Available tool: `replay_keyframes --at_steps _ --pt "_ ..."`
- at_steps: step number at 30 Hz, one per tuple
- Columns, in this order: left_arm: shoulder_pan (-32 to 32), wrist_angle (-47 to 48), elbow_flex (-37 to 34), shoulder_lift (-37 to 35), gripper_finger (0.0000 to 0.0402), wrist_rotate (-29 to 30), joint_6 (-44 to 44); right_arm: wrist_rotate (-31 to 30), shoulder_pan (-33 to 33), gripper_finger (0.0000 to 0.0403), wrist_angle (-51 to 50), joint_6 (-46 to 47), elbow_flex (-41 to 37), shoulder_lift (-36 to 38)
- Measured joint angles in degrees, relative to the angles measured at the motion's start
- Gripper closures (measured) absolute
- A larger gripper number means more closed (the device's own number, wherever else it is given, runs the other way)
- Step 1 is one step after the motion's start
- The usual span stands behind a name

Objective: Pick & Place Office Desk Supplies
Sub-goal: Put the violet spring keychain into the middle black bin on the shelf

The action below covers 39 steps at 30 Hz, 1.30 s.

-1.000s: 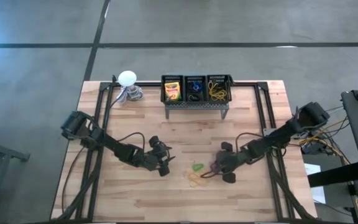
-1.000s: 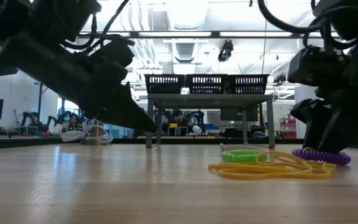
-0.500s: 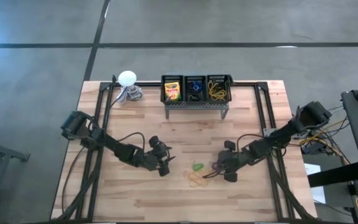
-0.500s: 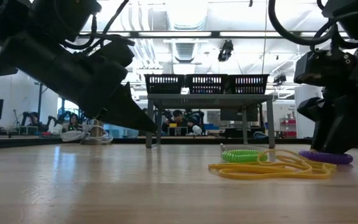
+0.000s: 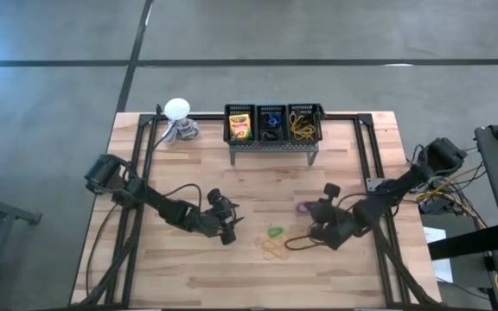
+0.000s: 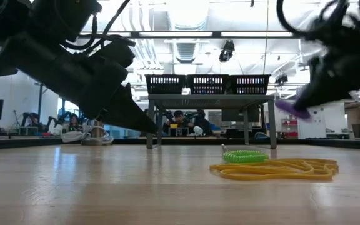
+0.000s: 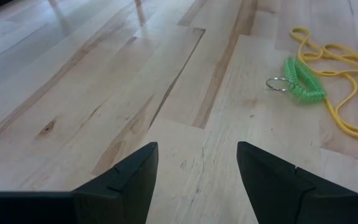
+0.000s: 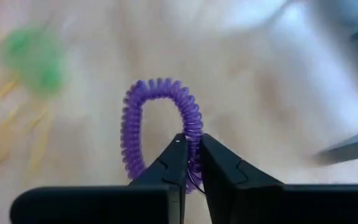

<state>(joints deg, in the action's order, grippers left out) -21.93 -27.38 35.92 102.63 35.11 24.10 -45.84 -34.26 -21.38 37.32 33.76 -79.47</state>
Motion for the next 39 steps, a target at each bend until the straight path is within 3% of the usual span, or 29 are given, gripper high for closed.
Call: replay_keyframes --at_steps 3,6,13,17,21,23,30,39 --pt "0.00 -0.26 0.00 0.00 0.0179 0.01 0.22 -13.40 -1.37 0.0375 1.91 0.02 0.73 0.28" --pt "0.00 -3.34 0.00 0.00 0.0179 0.01 0.05 -20.97 -1.62 0.0374 7.20 -0.09 0.33 -0.51" --pt "0.59 -25.40 0.19 0.00 0.0179 -0.85 -15.67 -26.21 -1.23 0.0374 26.26 -10.33 -0.62 -4.81" --pt "4.10 -32.56 3.44 0.00 0.0178 -6.33 -23.33 -26.39 -1.22 0.0374 37.14 -19.64 -0.62 -7.17" --pt "8.97 -26.99 9.74 0.02 0.0170 -21.19 -22.96 -26.39 -1.18 0.0374 46.18 -27.44 -0.62 -9.95" --pt "10.58 -20.89 13.24 0.33 0.0165 -24.28 -22.20 -26.39 -1.18 0.0374 48.97 -30.33 -0.62 -11.19" --pt "12.17 -0.15 22.15 0.52 0.0146 -22.57 -18.28 -26.37 -1.18 0.0374 50.53 -31.56 -0.62 -12.58" --pt "12.17 -6.07 23.10 6.02 0.0144 -21.20 -13.10 -26.32 -0.98 0.0374 50.33 -31.56 -0.60 -12.54"
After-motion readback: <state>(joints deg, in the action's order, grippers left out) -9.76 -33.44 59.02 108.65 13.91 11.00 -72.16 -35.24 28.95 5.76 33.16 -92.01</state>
